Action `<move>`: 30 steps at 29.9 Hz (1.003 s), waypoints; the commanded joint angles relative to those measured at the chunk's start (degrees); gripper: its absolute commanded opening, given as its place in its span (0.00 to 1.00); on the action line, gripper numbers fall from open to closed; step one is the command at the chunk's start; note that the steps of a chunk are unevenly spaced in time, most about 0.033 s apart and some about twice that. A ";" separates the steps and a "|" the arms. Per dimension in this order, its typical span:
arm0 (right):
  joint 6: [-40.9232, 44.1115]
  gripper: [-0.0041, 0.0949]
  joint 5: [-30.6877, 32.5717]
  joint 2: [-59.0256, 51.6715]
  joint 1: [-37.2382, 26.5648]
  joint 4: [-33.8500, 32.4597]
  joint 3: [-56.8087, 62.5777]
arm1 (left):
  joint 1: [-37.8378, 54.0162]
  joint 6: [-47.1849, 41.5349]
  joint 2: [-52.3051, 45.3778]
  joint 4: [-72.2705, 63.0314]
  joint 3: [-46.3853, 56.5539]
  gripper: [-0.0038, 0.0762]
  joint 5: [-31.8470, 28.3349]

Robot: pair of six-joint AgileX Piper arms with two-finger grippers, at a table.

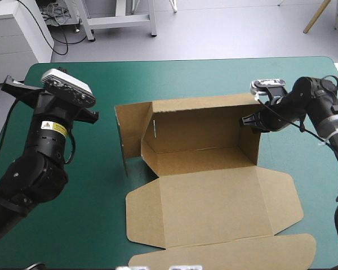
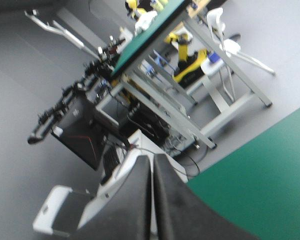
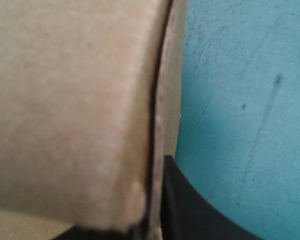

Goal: Fold the box

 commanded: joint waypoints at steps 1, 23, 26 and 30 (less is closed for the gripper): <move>2.63 0.04 -2.07 2.56 1.09 0.63 -4.00 | 10.27 2.72 -0.04 -8.83 -1.60 0.04 -6.36; 7.70 0.60 -2.66 11.43 4.59 -3.72 -16.09 | 45.89 51.15 7.17 -83.31 -1.60 0.04 -5.72; 7.70 0.60 3.50 11.43 4.59 -6.19 -20.50 | 48.29 51.38 7.86 -85.16 -1.60 0.04 -5.45; 7.70 0.60 4.07 10.68 4.59 -7.92 -21.87 | 50.37 51.38 8.11 -87.11 -1.60 0.04 -5.56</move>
